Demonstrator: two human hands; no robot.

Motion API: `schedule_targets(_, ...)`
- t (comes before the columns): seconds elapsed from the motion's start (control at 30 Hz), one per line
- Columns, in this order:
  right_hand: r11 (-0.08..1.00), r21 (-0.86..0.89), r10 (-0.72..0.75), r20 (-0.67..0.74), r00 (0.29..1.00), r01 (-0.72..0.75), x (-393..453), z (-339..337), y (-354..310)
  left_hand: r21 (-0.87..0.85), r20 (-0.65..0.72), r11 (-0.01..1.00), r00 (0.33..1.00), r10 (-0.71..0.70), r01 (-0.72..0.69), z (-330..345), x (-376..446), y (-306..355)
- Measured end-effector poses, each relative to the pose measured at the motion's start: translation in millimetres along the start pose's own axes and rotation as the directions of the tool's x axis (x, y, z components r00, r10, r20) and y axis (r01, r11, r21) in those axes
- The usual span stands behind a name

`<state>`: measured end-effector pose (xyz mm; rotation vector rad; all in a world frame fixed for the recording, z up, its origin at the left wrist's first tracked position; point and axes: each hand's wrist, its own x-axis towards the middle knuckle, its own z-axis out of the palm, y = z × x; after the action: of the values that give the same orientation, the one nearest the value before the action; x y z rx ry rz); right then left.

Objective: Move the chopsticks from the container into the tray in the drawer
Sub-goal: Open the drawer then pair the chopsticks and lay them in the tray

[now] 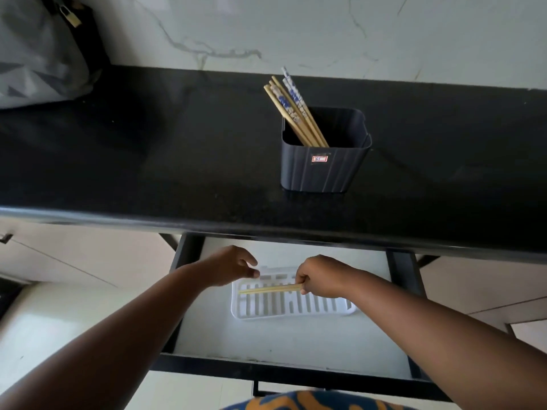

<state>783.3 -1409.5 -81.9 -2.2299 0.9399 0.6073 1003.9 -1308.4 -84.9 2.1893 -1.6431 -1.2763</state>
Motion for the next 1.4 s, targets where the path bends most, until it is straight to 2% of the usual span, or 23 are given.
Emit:
schedule_targets(0.1,1.000,-0.016,0.014,0.030,0.999,-0.013,6,13,5,-0.058,-0.101,0.998,0.995,-0.010,0.004,6,3,-12)
schedule_targets(0.57,1.000,-0.008,-0.025,0.151,0.988,0.027,31,59,9,0.054,-0.304,0.998,0.953,-0.001,0.018,36,16,-32)
schedule_targets(0.77,0.992,-0.115,-0.026,0.159,0.987,0.045,35,55,11,0.124,-0.318,0.992,0.948,0.017,0.024,41,12,-25)
schedule_targets(0.87,0.992,-0.115,-0.038,0.136,0.990,0.054,36,57,10,0.138,-0.328,0.990,0.944,0.017,0.030,43,13,-23)
schedule_targets(1.03,0.996,-0.073,-0.050,0.116,0.992,0.058,38,62,15,0.150,-0.325,0.988,0.946,0.005,0.047,43,13,-20)
schedule_targets(1.23,0.999,0.045,0.019,0.094,0.995,-0.023,30,51,15,0.183,-0.307,0.982,0.952,0.009,0.050,43,6,-13)
schedule_targets(1.33,0.992,0.118,0.039,0.083,0.996,-0.049,19,19,9,0.216,-0.297,0.976,0.952,0.066,0.000,35,1,1)
schedule_targets(1.4,0.994,0.105,0.026,0.072,0.997,-0.033,5,-7,-1,0.226,-0.312,0.972,0.941,0.134,-0.063,25,-3,18)
